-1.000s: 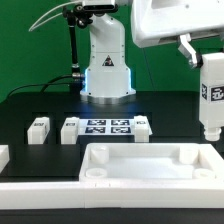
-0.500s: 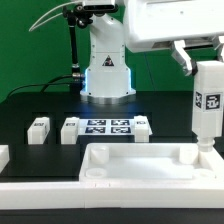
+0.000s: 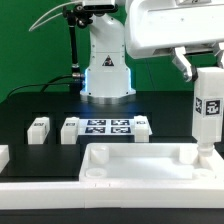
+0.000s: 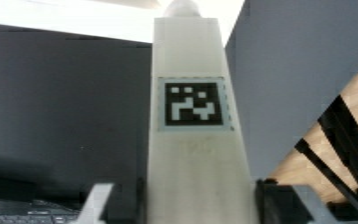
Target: Assemble desk
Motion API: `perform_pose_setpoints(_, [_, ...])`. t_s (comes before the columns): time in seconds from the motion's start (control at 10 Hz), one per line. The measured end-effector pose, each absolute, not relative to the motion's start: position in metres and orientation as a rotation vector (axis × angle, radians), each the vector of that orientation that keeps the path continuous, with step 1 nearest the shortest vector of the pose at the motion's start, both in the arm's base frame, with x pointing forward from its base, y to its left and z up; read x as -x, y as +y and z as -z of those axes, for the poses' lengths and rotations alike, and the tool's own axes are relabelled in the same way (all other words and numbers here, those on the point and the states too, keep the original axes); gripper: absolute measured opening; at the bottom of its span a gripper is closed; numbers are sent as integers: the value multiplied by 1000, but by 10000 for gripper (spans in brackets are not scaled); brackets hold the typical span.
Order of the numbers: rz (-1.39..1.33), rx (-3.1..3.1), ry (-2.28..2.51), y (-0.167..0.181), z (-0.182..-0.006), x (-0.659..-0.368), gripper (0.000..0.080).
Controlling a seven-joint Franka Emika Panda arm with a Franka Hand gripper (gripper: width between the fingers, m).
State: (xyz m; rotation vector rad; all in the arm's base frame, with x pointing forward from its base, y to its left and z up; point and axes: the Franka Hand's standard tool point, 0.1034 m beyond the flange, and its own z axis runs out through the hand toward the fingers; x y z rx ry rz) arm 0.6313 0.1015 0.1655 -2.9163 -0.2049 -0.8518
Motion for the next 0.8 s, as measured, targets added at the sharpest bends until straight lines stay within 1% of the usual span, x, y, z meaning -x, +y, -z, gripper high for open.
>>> perform_pose_setpoints(0.3, [828,2921,-212,105,-146,-627,288])
perform_pose_setpoints(0.4, [820,2922,-212,105,-142,-626,288])
perform_pose_setpoints(0.8, [841,2918,-213,104,-140,-632,288])
